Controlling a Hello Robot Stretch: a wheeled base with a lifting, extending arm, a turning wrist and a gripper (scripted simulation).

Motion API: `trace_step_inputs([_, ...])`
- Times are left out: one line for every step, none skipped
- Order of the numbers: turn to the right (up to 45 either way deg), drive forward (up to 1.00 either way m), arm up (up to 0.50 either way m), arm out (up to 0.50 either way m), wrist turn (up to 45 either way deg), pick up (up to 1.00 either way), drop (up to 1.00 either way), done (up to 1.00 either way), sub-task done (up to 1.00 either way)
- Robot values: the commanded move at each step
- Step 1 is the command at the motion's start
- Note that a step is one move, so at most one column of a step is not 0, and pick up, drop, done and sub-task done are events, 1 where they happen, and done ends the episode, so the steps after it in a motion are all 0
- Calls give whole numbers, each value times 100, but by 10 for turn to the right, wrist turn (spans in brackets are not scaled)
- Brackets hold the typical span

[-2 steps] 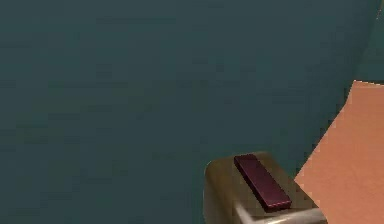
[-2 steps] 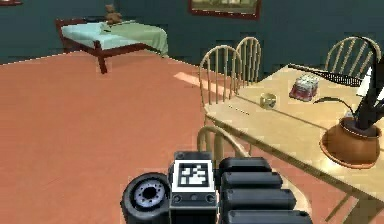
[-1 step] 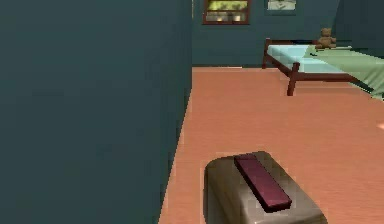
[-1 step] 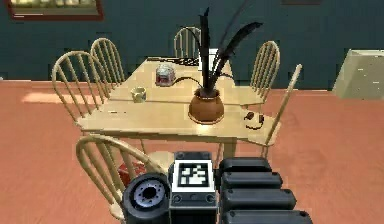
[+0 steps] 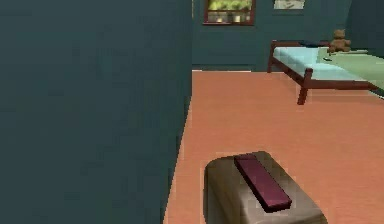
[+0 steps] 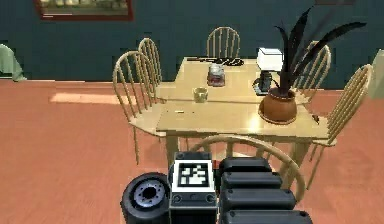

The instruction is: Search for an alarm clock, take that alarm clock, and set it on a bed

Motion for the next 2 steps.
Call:
trace_step_inputs([180, 0, 0, 0, 0, 0, 0, 0, 0])
trace_step_inputs([0, 100, 0, 0, 0, 0, 0, 0, 0])
